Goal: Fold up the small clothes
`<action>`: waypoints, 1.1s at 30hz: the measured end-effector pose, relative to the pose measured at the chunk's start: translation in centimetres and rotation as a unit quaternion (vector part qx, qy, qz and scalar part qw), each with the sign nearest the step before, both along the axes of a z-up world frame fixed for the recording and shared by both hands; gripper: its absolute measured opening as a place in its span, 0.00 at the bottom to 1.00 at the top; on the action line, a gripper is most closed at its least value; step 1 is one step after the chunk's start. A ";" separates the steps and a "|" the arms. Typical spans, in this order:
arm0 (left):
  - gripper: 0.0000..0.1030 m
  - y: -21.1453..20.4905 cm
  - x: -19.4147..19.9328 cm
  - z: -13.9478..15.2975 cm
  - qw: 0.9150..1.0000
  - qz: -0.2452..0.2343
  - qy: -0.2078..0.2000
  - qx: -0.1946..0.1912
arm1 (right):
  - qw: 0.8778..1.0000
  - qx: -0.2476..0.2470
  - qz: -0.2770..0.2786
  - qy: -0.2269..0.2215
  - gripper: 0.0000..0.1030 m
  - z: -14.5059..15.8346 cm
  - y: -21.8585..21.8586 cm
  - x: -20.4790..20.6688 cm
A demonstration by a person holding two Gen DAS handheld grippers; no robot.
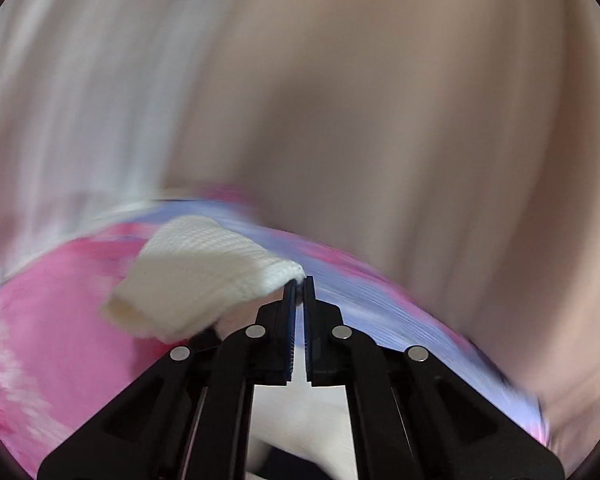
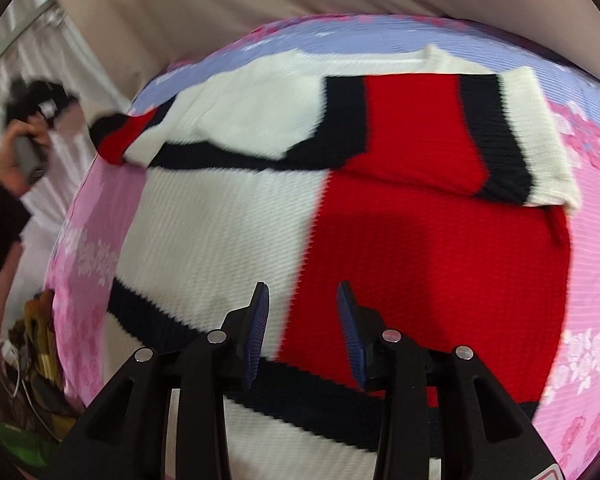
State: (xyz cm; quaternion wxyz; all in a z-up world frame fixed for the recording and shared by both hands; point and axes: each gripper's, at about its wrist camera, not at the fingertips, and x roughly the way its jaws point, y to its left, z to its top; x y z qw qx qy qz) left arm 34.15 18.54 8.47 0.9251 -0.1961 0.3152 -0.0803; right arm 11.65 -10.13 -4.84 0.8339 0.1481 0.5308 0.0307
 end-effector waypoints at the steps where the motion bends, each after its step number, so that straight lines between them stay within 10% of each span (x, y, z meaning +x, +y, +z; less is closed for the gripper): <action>1: 0.02 -4.4 -1.5 0.5 0.999 -0.050 -0.007 0.006 | 1.000 0.002 -0.014 -0.005 0.35 0.3 -1.2 -0.2; 7: 0.06 -23.1 -9.8 -8.7 0.961 -0.250 0.112 0.036 | 0.995 -0.010 -0.102 -0.016 0.40 0.6 -8.6 -2.8; 10: 0.14 -24.7 -11.8 -14.6 0.949 -0.245 0.199 0.025 | 0.992 -0.013 -0.127 -0.006 0.42 0.0 -11.6 -3.9; 14: 0.57 -18.2 -12.9 -14.8 0.968 -0.151 0.198 -0.039 | 0.990 -0.012 -0.141 -0.022 0.52 0.6 -13.8 -3.9; 17: 0.65 -12.9 -11.1 -13.6 0.978 -0.070 0.186 -0.064 | 0.990 0.009 -0.138 -0.039 0.60 1.0 -14.4 -2.0; 25: 0.62 -3.2 -6.3 -17.0 0.955 0.086 0.235 -0.159 | 0.986 0.040 -0.156 -0.032 0.63 -1.6 -15.5 5.6; 28: 0.33 -1.0 -5.5 -17.8 0.942 0.112 0.245 -0.199 | 0.986 0.041 -0.160 -0.023 0.61 -3.0 -15.0 7.4; 29: 0.11 -1.0 -5.0 -17.6 0.943 0.106 0.247 -0.198 | 0.987 0.047 -0.154 -0.021 0.44 -3.2 -14.6 8.0; 30: 0.10 -0.6 -5.1 -17.3 0.945 0.103 0.245 -0.191 | 0.988 0.052 -0.146 -0.018 0.15 -3.4 -14.3 8.4; 33: 0.09 -0.4 -5.0 -13.1 0.960 0.098 0.179 -0.189 | 0.986 0.060 -0.133 -0.076 0.08 0.4 -13.8 9.4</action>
